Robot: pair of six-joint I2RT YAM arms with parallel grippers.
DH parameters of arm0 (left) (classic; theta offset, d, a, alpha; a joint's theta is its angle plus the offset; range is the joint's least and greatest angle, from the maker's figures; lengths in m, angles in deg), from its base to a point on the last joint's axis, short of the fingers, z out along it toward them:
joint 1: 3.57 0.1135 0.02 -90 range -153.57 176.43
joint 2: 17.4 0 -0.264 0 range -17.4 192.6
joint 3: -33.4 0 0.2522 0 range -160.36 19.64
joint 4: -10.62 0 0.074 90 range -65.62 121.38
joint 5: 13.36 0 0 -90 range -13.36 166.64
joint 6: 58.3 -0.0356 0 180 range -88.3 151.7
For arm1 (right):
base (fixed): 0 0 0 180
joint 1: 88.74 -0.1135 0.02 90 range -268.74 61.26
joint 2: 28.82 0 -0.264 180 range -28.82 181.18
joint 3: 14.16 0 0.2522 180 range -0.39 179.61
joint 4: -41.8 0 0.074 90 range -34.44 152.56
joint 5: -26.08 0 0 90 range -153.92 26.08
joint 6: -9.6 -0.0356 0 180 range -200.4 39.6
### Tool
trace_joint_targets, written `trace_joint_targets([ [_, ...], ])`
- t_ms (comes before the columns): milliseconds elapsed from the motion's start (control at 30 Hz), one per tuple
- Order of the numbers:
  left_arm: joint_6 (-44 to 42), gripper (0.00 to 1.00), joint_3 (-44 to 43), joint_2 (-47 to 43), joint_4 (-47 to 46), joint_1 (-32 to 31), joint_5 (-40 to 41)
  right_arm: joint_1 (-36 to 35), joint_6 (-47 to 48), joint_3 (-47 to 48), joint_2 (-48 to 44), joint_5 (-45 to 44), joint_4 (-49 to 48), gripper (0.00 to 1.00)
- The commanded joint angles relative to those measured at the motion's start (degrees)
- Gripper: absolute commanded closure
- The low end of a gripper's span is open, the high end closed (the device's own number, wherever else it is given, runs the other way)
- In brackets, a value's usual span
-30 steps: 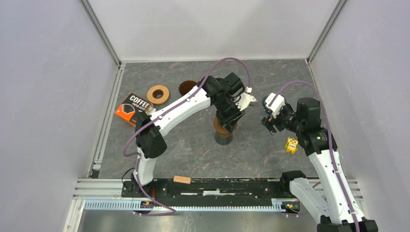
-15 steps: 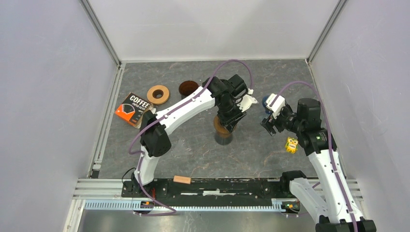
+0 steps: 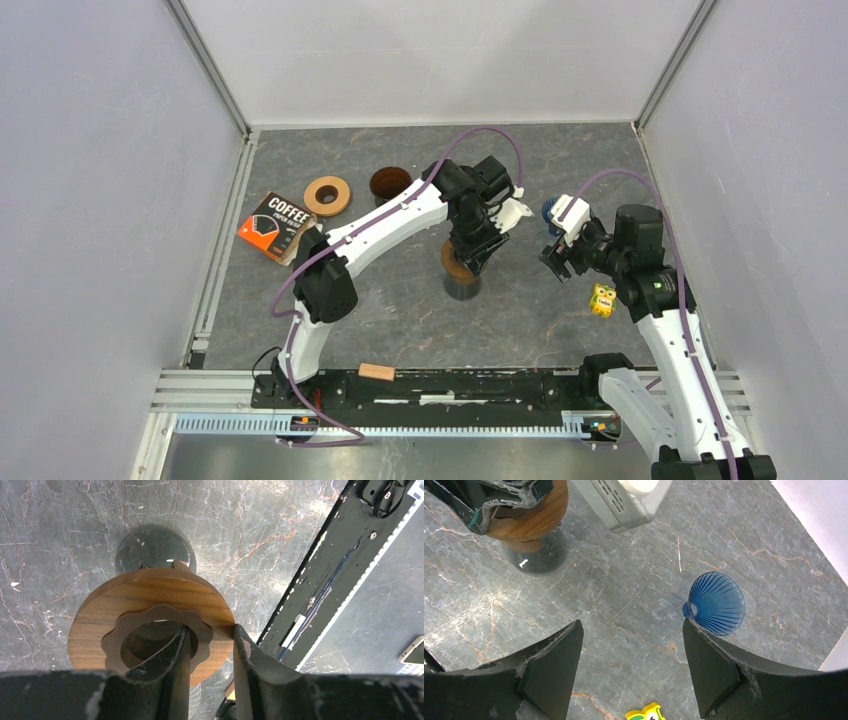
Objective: Place the coffee filter in the dripper
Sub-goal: Place the dripper holder onto the coffee server.
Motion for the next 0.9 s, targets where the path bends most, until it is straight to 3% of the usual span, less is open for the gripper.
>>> trace_joint_targets([
  [0,1.1,0.70,-2.6,0.3,0.7,0.0,0.6,0.3,-0.6,-0.3,-0.2,1.6,-1.4,0.20],
  [400,1.0,0.60,-3.0,0.6,0.8,0.0,0.4,0.4,-0.6,-0.2,-0.2,1.8,-1.2,0.20],
  [867,0.7,0.57,-3.8,2.0,1.5,0.0,0.6,0.4,-0.5,0.1,-0.4,1.6,-0.7,0.20],
])
